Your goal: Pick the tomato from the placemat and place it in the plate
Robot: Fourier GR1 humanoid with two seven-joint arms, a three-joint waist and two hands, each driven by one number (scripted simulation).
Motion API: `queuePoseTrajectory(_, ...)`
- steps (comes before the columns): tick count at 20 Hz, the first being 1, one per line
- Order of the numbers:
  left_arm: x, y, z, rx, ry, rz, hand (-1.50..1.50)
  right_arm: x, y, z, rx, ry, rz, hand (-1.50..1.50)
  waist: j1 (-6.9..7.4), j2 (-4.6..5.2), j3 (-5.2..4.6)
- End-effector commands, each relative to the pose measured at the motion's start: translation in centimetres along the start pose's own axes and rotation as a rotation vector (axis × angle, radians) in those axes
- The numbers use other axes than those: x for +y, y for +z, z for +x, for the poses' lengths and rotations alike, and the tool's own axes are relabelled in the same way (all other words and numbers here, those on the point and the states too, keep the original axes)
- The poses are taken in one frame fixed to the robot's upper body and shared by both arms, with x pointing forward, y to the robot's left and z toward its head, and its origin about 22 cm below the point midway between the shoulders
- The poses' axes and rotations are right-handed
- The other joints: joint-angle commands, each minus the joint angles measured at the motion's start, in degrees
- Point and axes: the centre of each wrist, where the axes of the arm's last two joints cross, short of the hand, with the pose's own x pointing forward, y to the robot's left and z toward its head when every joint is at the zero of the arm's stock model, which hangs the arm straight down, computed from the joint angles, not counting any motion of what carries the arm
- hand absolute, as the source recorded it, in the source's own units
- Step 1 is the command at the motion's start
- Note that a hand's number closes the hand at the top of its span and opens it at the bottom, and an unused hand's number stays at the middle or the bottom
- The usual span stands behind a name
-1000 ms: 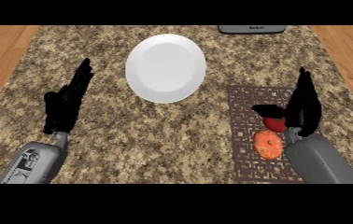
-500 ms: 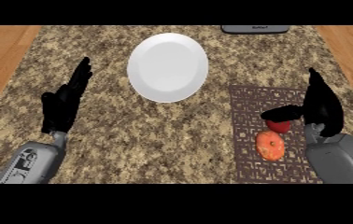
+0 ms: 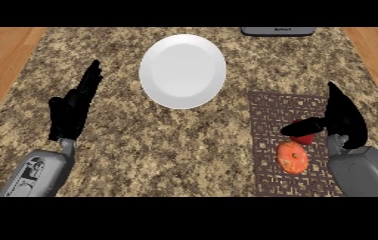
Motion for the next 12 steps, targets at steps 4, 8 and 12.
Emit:
queuePoseTrajectory(4,-2.3,-0.6,-0.4,-0.021,0.003,-0.012,0.0,0.9,-3.0,-0.3,0.176,0.085,0.098,-1.5,0.23,0.19,0.03)
queuePoseTrajectory(8,-0.1,-0.3,-1.3,-0.002,0.014,0.006,0.0,2.9,-3.7,-2.0,0.18,0.074,0.099,-1.5,0.14,0.12,0.04)
queuePoseTrajectory(12,0.2,0.8,-0.4,-0.004,0.012,0.001,0.0,3.9,-3.3,-3.8,0.19,0.102,0.128,-1.5,0.14,0.01,0.04)
